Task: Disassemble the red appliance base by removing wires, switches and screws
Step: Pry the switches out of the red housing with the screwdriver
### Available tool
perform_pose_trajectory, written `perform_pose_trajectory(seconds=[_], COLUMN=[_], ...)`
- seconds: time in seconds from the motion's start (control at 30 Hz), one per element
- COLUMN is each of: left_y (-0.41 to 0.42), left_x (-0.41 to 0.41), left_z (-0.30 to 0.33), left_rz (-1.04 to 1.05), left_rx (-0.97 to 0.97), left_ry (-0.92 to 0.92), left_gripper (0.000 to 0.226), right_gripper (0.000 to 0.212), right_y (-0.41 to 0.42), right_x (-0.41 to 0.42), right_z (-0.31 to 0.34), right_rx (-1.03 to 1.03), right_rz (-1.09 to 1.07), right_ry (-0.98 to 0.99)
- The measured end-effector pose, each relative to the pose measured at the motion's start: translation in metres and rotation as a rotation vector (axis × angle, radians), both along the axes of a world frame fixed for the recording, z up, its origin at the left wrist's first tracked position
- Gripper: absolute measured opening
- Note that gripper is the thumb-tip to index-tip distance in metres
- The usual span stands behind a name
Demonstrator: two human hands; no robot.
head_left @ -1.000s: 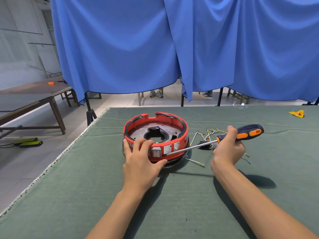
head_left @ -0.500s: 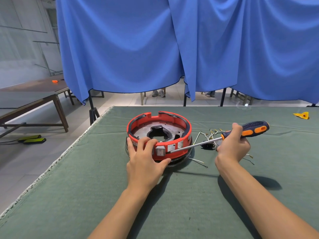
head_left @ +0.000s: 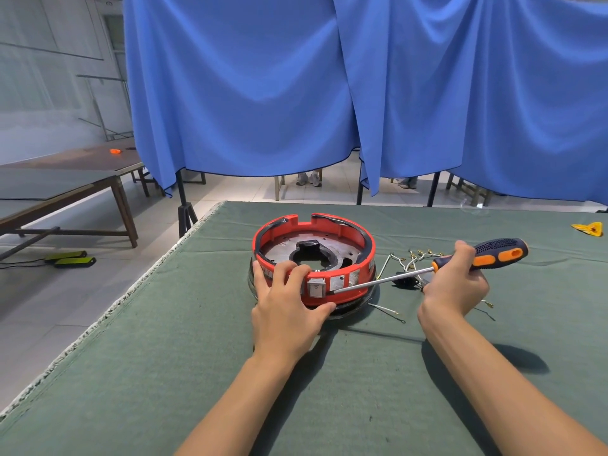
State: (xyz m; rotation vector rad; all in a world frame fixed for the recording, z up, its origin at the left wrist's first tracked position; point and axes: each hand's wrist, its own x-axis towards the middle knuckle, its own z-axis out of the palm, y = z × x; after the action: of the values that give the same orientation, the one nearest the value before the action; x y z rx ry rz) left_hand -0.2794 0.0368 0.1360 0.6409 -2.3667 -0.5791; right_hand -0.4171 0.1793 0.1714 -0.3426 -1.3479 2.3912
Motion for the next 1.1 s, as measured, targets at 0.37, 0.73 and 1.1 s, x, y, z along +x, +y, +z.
perform_pose_trajectory(seconds=[0.37,0.73,1.1], left_y=[0.001,-0.002,-0.003], left_x=[-0.002,-0.003,-0.001], left_z=[0.001,-0.001,-0.001], left_rz=[0.005,0.006,0.006], left_rx=[-0.005,-0.035,-0.053], left_ry=[-0.023,-0.008,-0.01], left_gripper=[0.061,0.06,0.059], right_gripper=[0.024,0.03,0.029], right_y=[-0.008,-0.033,-0.041], right_x=[-0.009,-0.037,-0.033], right_z=[-0.003,0.008,0.002], right_rx=[-0.014,0.173,0.212], right_rz=[0.001,0.114,0.183], right_ry=[-0.068,-0.194,-0.204])
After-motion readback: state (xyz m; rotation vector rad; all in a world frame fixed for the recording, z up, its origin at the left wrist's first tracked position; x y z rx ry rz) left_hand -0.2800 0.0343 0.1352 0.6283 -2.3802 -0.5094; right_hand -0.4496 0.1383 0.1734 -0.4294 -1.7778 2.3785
